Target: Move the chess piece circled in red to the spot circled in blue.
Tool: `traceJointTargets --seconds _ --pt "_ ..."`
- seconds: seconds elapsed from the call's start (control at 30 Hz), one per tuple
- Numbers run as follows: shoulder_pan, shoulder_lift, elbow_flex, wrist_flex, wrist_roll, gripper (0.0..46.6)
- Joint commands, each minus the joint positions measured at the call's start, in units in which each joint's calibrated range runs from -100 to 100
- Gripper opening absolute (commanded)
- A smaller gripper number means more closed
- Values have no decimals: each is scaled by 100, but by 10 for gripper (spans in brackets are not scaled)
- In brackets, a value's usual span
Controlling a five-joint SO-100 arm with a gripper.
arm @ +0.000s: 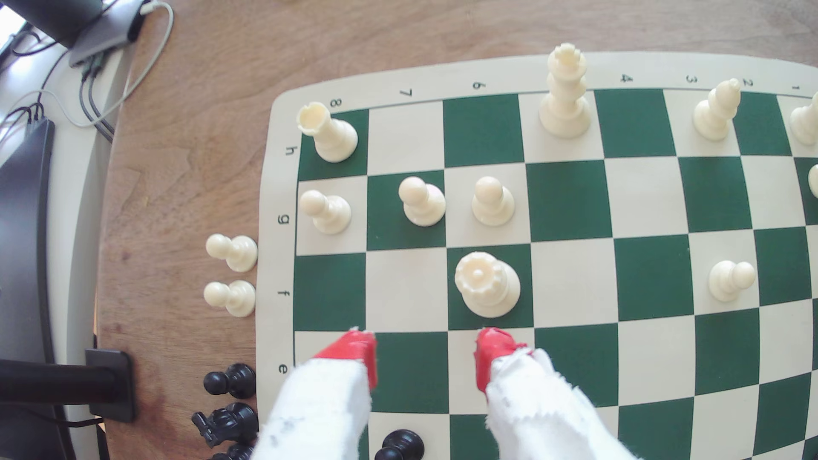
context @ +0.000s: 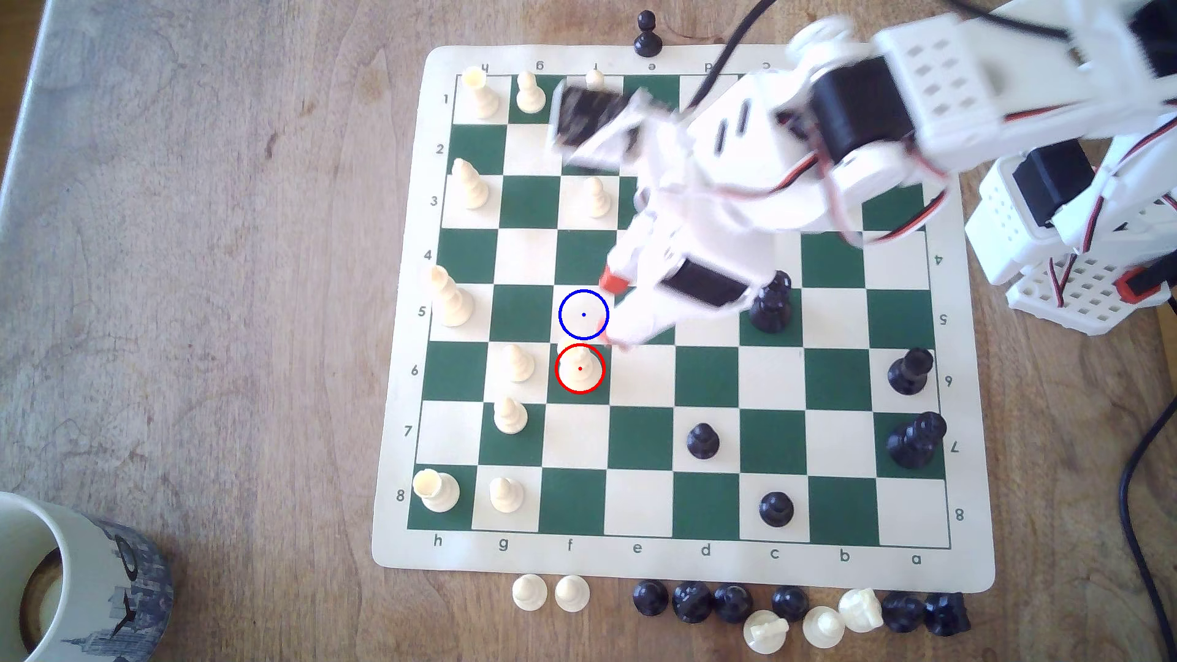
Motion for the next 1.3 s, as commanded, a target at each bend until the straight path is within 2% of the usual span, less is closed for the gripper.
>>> traceJointTargets --seconds 0.0,0.23,1.27 --pt "41 289 -888 182 5 145" --pt "197 1028 -1061 149 88 168" --pt "158 2412 -1614 -408 29 146"
